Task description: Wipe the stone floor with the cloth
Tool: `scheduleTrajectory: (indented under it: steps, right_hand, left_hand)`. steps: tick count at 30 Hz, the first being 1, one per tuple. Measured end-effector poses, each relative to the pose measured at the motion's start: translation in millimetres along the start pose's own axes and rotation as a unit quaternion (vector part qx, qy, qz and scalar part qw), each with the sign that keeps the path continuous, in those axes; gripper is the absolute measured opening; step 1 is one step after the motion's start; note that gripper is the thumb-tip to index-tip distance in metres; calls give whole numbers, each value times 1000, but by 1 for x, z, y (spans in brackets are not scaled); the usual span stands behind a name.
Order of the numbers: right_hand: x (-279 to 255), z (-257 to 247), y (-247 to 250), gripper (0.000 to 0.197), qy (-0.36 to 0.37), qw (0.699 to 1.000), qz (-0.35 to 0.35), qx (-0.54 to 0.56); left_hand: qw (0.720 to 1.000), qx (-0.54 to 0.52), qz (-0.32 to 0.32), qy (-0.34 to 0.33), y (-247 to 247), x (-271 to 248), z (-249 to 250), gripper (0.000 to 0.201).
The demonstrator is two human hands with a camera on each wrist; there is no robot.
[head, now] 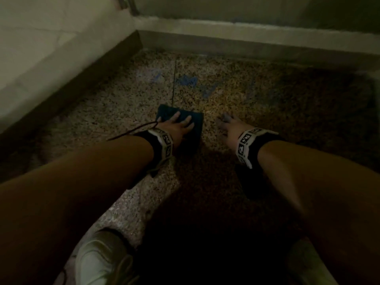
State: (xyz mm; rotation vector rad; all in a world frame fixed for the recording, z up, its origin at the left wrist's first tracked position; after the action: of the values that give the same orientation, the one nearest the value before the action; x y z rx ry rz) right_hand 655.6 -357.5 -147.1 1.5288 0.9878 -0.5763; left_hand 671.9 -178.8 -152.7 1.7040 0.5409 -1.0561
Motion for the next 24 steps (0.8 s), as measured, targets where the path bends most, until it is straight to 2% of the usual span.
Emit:
scheduleTrajectory:
  steps: [4,8,11,14,19,22,24]
  right_hand:
    - [2,22,-2,65,-48,999,4,-13]
    - [3,28,-4,68,-49,998,-32,-11]
    - [5,30,-1,72,-46,997,-54,-43]
    - [7,35,-6,76,-33,997,-42,-51]
    - [9,28,-9,91,-72,994,-73,-43]
    - [7,30,-6,89,-59,996,-67,-23]
    - [5,29,-5,81,-43,998,-55,3]
  left_hand:
    - [1000,1,13,9,-7,-1,0,68]
    - [1000,20,8,16,0,-1,4,68]
    - [999,32,12,18,13,4,7,69]
    - [999,18,27,11,33,21,16,70]
    - [999,2,41,-8,65,38,33,72]
    - [999,-5,39,1,68,38,36,71]
    - [1000,4,31,0,67,30,39,71]
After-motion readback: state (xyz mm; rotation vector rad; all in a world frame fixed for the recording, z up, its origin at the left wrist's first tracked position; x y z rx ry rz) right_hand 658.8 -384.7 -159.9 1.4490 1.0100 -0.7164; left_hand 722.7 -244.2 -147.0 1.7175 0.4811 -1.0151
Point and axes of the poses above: each hand's wrist, its own x-axis towards the middle knuckle, its own y-axis out of the back of the hand, z = x × y, the point moved 3 cm from there along x, towards the middle knuckle, and after that the axes turned 11 degrees about y, right-handed, at the moved point
